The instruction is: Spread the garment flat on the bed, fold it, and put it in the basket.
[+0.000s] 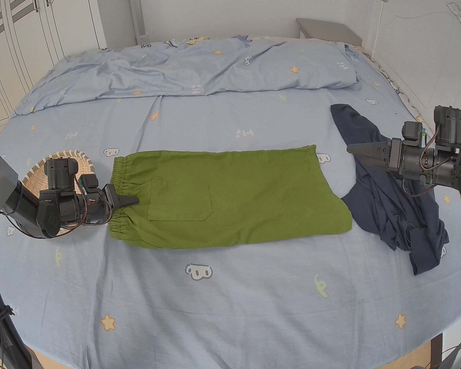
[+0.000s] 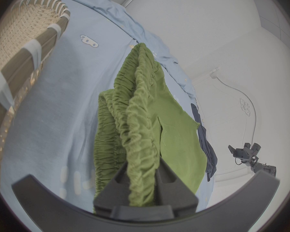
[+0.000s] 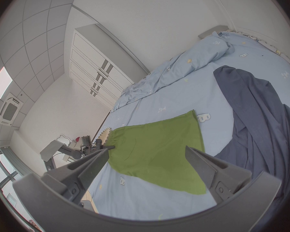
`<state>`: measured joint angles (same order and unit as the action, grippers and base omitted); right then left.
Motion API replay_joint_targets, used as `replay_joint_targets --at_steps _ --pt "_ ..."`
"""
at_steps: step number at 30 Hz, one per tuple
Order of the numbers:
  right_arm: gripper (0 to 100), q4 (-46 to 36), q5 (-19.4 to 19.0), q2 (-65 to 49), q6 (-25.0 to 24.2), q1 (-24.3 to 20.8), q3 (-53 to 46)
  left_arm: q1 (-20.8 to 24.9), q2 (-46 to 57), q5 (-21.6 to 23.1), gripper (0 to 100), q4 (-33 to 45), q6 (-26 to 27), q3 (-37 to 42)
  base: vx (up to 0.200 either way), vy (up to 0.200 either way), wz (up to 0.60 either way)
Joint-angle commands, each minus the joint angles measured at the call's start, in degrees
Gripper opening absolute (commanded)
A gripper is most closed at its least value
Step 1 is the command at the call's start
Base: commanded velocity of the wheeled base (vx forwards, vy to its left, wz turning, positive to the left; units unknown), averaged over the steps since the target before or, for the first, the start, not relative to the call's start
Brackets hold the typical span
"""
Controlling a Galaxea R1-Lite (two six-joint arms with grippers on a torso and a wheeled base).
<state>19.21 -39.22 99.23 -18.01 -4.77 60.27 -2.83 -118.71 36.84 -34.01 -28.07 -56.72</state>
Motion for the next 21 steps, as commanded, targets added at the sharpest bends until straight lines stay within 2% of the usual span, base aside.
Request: replay_joint_targets --at_steps 1,9,21 --pt "100 -0.1 0.0 12.1 0.3 1.1 8.7 -0.1 1.4 0.0 0 0.6 0.0 0.0 0.000 0.000 0.00" --pt "100 -5.1 0.0 22.4 1.8 0.8 17.9 0.2 1.9 0.0 0 0.6 0.0 0.3 0.000 0.000 0.00" --pt "100 -10.0 0.2 28.6 6.0 0.2 21.5 0.2 2.4 0.0 0 0.6 0.0 0.6 0.000 0.000 0.00"
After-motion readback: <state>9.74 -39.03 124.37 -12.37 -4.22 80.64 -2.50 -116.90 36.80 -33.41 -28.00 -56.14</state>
